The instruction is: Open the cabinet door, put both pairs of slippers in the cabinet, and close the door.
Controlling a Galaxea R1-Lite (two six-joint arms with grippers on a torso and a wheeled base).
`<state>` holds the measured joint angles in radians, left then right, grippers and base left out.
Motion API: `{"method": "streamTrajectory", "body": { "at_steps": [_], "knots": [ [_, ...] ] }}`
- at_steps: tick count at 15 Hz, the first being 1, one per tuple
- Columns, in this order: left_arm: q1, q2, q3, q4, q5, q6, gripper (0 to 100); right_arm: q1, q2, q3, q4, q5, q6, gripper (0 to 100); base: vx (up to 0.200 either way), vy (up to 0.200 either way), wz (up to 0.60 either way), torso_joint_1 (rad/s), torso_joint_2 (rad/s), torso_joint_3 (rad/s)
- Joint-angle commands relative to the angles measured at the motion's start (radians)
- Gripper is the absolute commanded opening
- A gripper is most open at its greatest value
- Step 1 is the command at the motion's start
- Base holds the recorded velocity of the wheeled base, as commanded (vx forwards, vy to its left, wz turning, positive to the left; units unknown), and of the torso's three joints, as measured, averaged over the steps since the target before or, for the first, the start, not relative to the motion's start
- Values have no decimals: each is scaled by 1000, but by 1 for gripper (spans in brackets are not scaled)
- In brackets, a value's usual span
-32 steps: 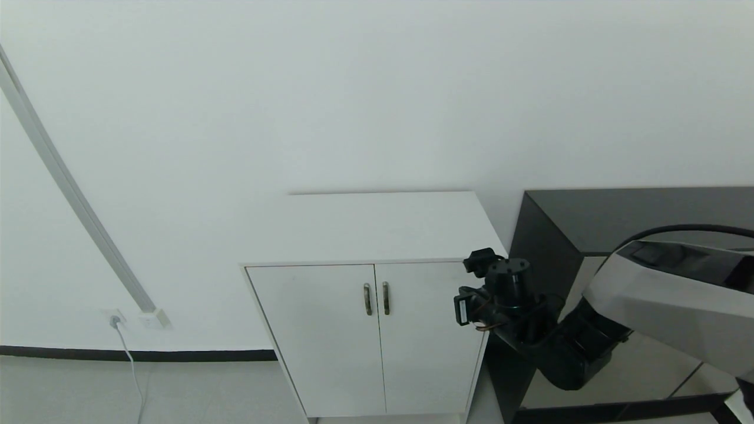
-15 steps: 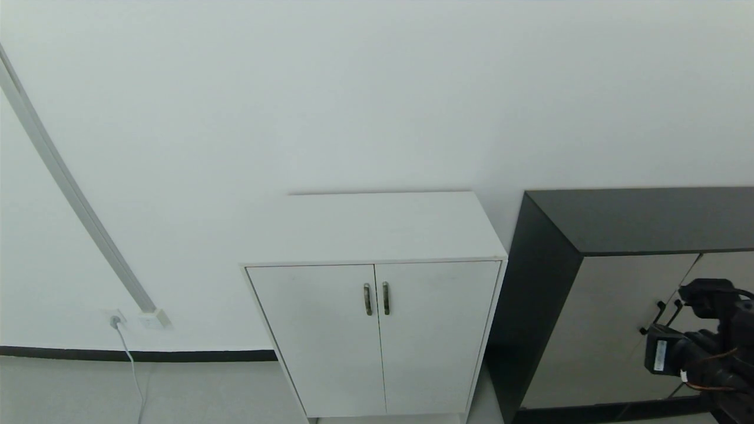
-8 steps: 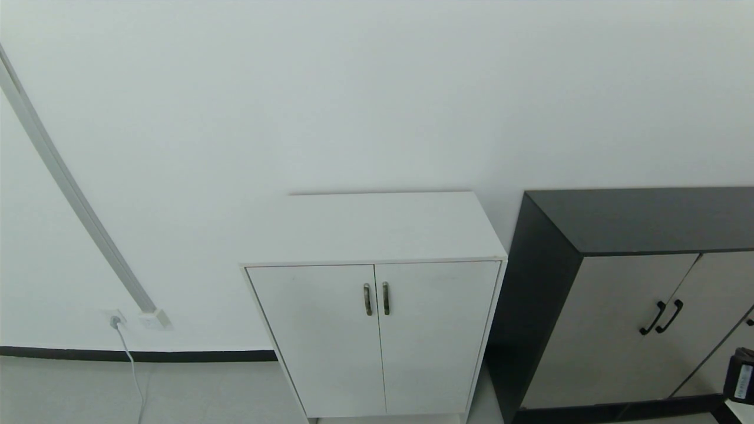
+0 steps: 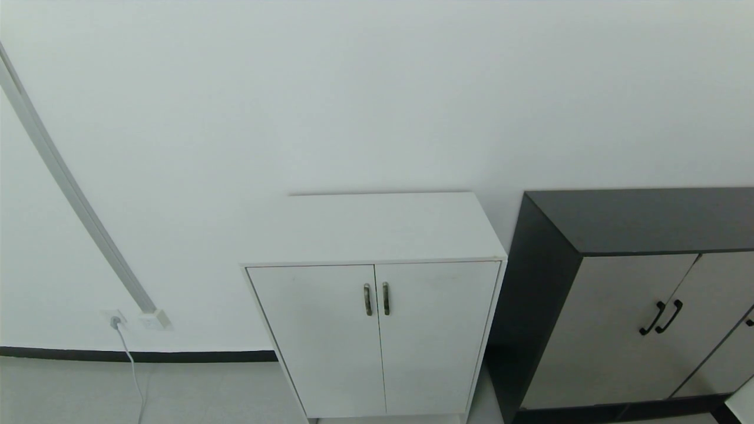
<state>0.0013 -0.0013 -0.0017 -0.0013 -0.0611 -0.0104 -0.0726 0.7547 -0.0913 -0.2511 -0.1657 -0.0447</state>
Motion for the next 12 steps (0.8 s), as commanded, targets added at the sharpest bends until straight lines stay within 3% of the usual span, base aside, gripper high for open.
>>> {"method": "streamTrajectory", "body": {
  "at_steps": [1, 12],
  "knots": [
    [0, 1, 0, 0, 0, 0, 0, -1, -219, -25, 124, 57, -1, 0, 0, 0, 0, 0, 0, 0],
    [0, 1, 0, 0, 0, 0, 0, 14, -385, 91, 188, 117, 0, 0, 0, 0, 0, 0, 0, 0]
  ]
}}
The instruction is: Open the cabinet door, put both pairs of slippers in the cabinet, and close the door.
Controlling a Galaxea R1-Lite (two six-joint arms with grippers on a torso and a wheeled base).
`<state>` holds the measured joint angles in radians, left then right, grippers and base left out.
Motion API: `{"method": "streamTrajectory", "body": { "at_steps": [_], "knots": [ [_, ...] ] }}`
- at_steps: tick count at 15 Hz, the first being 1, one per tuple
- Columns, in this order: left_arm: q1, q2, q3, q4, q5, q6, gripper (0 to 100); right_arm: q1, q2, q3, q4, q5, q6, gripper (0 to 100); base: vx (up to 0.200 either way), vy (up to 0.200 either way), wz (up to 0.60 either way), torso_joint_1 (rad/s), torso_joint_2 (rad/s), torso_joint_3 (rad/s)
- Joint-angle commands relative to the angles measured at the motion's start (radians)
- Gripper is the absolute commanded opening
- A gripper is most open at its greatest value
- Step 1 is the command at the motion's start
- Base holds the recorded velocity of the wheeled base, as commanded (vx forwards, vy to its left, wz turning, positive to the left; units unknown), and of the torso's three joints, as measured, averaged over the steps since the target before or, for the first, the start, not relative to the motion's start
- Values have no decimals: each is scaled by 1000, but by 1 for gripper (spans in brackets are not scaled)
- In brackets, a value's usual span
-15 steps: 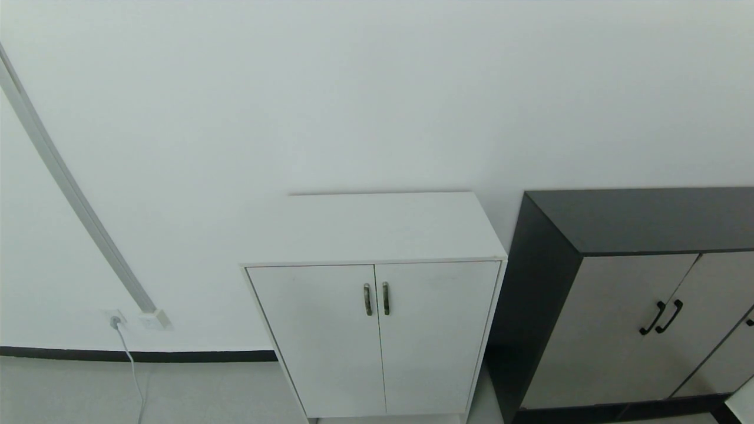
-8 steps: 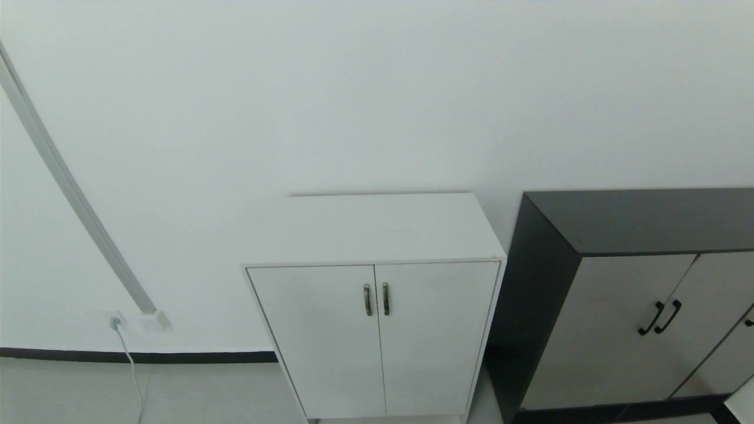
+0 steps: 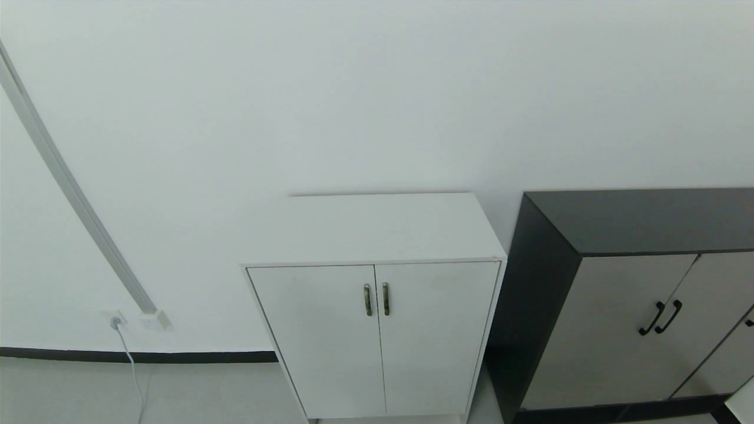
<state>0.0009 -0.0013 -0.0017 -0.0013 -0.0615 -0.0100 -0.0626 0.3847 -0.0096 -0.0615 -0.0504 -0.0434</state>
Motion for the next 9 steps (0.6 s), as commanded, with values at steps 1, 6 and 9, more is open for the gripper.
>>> {"method": "streamTrajectory", "body": {
  "at_steps": [1, 6, 9],
  "knots": [
    [1, 1, 0, 0, 0, -1, 0, 4, -20, 10, 8, 3, 0, 0, 0, 0, 0, 0, 0, 0],
    [1, 1, 0, 0, 0, -1, 0, 17, -44, 10, 9, 53, 7, 0, 0, 0, 0, 0, 0, 0],
    [1, 1, 0, 0, 0, -1, 0, 59, -96, 8, 65, 86, 30, 0, 0, 0, 0, 0, 0, 0]
  ]
}}
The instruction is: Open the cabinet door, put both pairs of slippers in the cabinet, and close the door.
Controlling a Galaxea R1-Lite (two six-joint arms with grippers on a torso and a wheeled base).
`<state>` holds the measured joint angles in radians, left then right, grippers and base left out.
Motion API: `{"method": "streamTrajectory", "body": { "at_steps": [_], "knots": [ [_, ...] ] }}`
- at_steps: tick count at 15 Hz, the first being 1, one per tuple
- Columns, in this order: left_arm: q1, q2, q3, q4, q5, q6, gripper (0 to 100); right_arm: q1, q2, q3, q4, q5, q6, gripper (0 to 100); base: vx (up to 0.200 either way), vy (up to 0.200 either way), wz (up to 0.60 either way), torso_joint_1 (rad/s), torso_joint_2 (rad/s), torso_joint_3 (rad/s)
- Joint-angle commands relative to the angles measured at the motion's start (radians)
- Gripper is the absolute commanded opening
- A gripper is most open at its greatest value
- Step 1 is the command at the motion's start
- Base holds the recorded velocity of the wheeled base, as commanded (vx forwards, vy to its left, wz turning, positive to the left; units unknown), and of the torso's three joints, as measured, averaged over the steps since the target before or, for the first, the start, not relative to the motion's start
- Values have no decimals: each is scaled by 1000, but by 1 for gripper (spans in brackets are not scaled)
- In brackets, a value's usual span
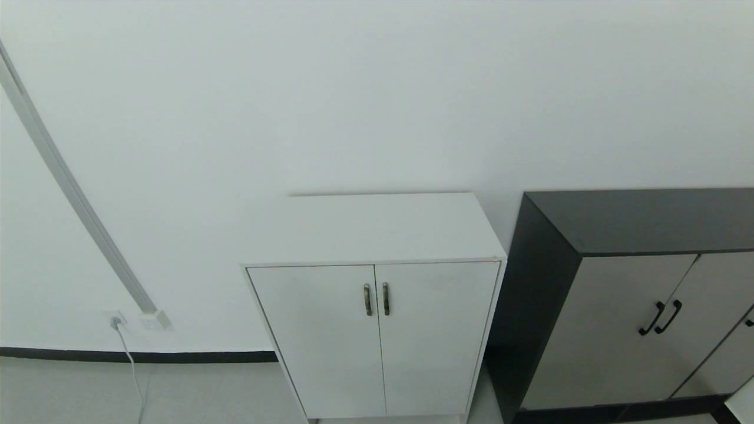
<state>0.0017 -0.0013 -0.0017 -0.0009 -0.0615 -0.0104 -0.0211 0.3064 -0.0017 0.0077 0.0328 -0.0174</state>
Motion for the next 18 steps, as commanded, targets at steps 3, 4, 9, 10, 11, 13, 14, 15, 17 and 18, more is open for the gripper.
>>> {"method": "streamTrajectory", "body": {
  "at_steps": [3, 4, 9, 10, 11, 13, 14, 15, 17, 18],
  "knots": [
    [0, 1, 0, -1, 0, -2, 0, 16, -76, 0, -5, 3, 4, 0, 0, 0, 0, 0, 0, 0],
    [0, 1, 0, -1, 0, -2, 0, 16, -101, 0, -5, 3, 5, 0, 0, 0, 0, 0, 0, 0],
    [0, 1, 0, -1, 0, -2, 0, 20, -202, 0, -5, 3, 5, 0, 0, 0, 0, 0, 0, 0],
    [0, 1, 0, -1, 0, -2, 0, 20, -234, 0, -5, 3, 5, 0, 0, 0, 0, 0, 0, 0],
    [0, 1, 0, -1, 0, -2, 0, 20, -257, 0, -5, 3, 5, 0, 0, 0, 0, 0, 0, 0],
    [0, 1, 0, -1, 0, -2, 0, 20, -305, 0, -5, 3, 5, 0, 0, 0, 0, 0, 0, 0],
    [0, 1, 0, -1, 2, -2, 0, 20, -305, 2, -6, 3, 7, 0, 0, 0, 0, 0, 0, 0],
    [0, 1, 0, -1, 5, -3, 0, 20, -305, 2, -6, 3, 7, 0, 0, 0, 0, 0, 0, 0],
    [0, 1, 0, -1, 8, -5, 0, 20, -305, 2, -6, -1, 17, 0, 0, 0, 0, 0, 0, 0],
    [0, 1, 0, -1, 8, -5, 0, 20, -305, 2, -11, -22, 60, 0, 0, 0, 0, 0, 0, 0]
  ]
}}
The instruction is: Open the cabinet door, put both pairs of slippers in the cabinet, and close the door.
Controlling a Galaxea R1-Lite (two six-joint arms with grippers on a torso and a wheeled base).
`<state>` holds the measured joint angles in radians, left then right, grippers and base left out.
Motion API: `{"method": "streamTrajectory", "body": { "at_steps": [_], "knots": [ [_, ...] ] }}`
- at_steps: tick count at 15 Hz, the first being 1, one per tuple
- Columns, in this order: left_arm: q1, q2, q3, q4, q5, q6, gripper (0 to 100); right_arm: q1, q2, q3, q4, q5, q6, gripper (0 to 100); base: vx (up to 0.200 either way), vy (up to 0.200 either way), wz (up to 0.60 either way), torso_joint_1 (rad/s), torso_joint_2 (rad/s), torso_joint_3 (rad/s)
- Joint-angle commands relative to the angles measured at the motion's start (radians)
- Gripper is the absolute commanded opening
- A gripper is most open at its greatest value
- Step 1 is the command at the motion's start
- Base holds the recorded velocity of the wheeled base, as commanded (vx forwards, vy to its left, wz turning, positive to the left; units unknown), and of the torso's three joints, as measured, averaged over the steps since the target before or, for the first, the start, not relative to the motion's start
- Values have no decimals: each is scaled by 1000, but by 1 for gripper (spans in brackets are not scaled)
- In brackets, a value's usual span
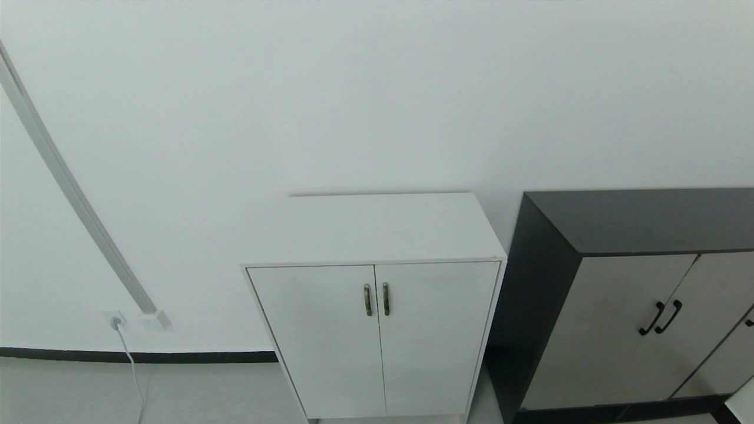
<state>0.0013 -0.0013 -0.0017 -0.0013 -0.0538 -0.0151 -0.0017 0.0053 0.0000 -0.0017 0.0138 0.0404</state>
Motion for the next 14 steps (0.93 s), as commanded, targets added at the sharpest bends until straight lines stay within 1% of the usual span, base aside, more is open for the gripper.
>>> {"method": "streamTrajectory", "body": {
  "at_steps": [1, 4, 10, 14],
  "knots": [
    [0, 1, 0, 0, 0, 0, 0, 0, -4, 0, -1, -21, 29, 0, 0, 0, 0, 0, 0, 0],
    [0, 1, 0, 0, 0, -2, 0, 0, -5, 0, -9, -100, 47, 0, 0, 0, 0, 0, 0, 0],
    [0, 1, 0, 0, 0, -2, 0, 0, -5, 0, -9, -101, 45, 0, 0, 0, 0, 0, 0, 0],
    [0, 1, 0, 0, -1, 6, 0, 0, -5, 0, -9, -98, 41, 0, 0, 0, 0, 0, 0, 0]
  ]
}}
